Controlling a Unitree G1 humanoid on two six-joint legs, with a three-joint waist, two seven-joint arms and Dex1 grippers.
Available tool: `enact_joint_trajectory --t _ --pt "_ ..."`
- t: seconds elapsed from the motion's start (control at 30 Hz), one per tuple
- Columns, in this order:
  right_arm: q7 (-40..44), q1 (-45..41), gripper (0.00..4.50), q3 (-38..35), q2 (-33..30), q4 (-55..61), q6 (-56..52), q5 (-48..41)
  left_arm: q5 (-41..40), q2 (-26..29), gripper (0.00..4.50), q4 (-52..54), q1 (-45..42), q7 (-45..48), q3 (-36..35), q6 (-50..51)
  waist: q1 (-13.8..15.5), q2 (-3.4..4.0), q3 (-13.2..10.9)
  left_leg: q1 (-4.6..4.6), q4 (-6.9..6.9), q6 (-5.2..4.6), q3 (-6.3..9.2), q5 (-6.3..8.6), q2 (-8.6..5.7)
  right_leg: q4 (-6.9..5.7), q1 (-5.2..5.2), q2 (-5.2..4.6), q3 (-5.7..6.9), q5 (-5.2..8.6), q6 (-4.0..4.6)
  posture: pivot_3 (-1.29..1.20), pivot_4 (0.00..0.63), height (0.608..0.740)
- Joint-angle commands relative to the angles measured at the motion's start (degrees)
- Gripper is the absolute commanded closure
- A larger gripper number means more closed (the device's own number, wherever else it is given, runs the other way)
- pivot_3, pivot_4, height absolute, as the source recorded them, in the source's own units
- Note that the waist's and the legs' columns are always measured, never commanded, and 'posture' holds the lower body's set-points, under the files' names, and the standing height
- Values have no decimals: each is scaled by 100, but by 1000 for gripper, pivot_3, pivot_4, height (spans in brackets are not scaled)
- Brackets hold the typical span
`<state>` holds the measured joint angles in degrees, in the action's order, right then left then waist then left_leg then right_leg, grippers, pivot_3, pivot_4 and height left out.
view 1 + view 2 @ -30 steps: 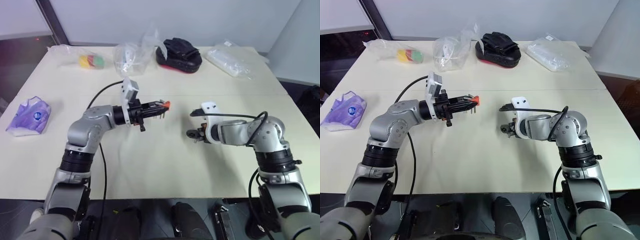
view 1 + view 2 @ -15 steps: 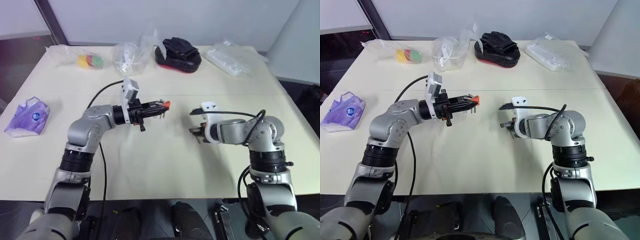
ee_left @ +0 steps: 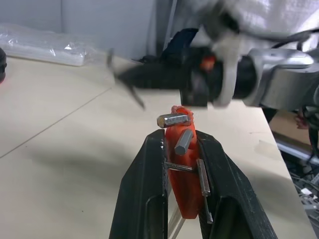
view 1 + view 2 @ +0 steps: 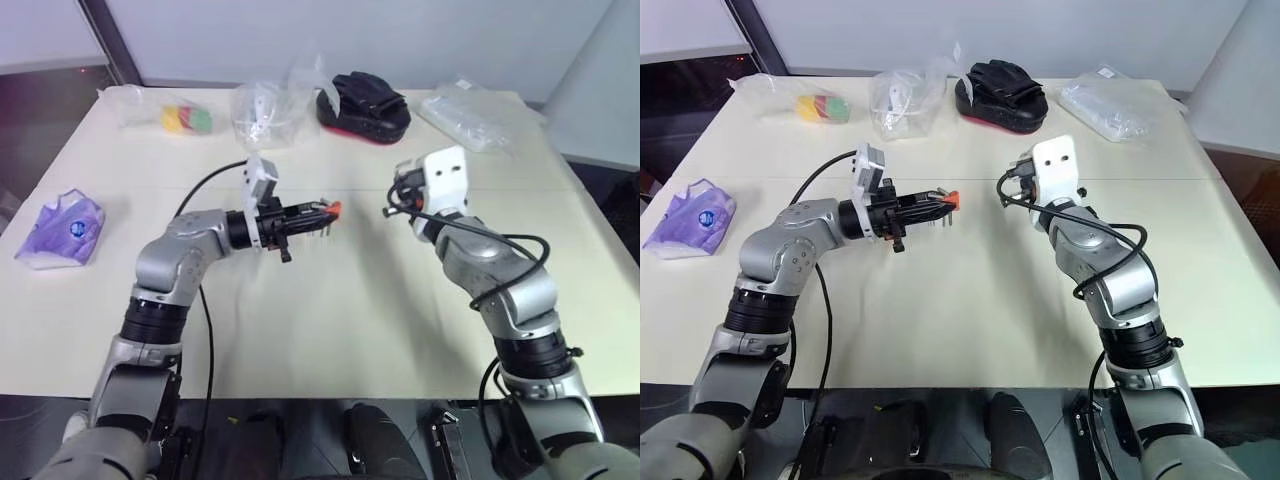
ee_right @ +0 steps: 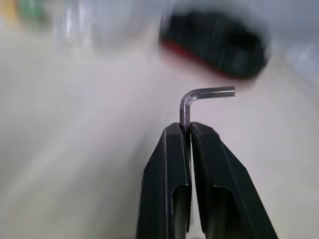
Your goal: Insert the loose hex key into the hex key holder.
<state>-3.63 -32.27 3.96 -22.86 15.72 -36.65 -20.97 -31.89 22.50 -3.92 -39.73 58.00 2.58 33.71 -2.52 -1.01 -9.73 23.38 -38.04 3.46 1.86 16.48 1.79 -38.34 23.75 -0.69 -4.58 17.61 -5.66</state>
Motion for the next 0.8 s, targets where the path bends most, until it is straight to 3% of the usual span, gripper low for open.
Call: enact_joint_trajectory --t 0.03,0.37,0.8 --pt "315 -288 4438 -397 592 277 1974 201 30 -162 4291 -233 -441 -29 -49 -163 7 -1 -1 0 -2 3 1 -2 0 -3 0 1 1 0 1 0 150 740" --pt "854 -224 4438 7 1882 -276 3730 641 254 -602 4291 -1021 -1091 -143 -72 -545 2 0 -1 -5 -6 7 1 -4 -1 -14 -2 -1 3 -1 0 0 150 740" --pt "1091 193 4438 153 2132 -549 4092 1214 487 -643 4291 -1447 -1397 -5 -98 -764 0 1 -1 -7 -6 14 3 -8 -2 -24 -1 -1 3 -1 1 0 150 740"
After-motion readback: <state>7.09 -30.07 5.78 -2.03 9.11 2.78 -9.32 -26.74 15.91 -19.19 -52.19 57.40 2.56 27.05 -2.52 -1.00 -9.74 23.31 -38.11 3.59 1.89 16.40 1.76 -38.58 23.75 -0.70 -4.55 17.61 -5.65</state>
